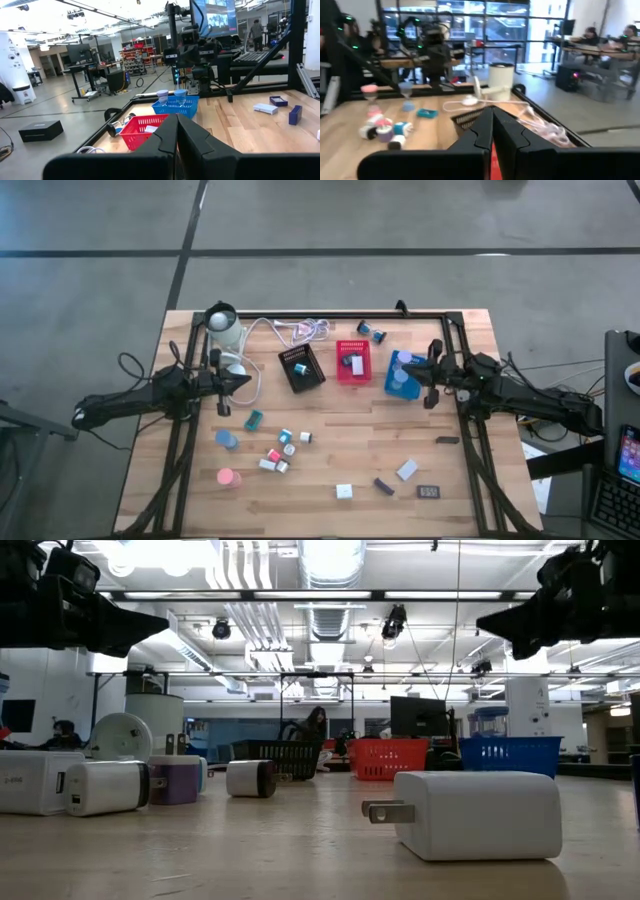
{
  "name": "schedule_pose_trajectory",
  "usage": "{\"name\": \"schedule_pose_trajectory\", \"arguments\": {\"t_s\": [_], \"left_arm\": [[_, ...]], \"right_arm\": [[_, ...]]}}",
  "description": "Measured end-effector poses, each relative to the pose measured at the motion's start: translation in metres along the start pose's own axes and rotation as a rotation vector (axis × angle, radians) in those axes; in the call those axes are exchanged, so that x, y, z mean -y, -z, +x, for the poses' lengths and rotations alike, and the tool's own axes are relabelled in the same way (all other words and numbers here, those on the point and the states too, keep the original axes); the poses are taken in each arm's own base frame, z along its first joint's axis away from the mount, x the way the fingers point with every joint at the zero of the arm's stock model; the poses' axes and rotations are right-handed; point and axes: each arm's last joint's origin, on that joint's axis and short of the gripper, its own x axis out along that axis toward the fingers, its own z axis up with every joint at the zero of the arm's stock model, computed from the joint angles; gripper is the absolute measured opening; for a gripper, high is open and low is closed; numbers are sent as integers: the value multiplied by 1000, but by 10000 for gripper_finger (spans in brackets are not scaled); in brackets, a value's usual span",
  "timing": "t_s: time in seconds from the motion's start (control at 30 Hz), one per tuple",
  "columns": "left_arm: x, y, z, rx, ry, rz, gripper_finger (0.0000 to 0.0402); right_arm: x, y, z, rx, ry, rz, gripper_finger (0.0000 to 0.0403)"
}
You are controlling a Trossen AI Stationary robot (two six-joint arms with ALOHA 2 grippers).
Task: Pick & Place Office items
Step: Put the top white black charger adapter into the black bin
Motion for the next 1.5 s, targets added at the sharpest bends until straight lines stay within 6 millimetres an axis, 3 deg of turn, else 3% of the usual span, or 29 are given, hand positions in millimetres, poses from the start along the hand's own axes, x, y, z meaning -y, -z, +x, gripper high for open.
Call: {"name": "schedule_pose_trajectory", "arguments": {"t_s": [0.4, 0.67, 0.8, 0.93, 1.17, 1.3, 1.4, 1.5], "left_arm": [[1, -5, 0, 48, 49, 5, 8], [-3, -49, -4, 185, 113, -45, 4], [-6, -71, 3, 156, 125, -97, 4], [-7, -83, 26, 32, 150, -99, 3], [-4, -101, 89, -203, 195, -106, 4], [2, -98, 124, -472, 167, -96, 6], [6, -105, 147, -558, 143, -77, 15], [13, -100, 167, -673, 153, -65, 32]], "right_arm": [[0, 3, 0, -2, -16, -19, 8], [-1, 3, 0, -2, -27, -23, 8], [-1, 3, 0, -2, -27, -34, 8], [-1, 3, 0, -2, -30, -34, 8], [-2, 3, 0, 0, -75, -21, 8], [-2, 3, 0, -1, -76, -20, 8], [-2, 3, 0, -6, -77, -19, 8], [-2, 3, 0, -7, -80, -15, 8]]}}
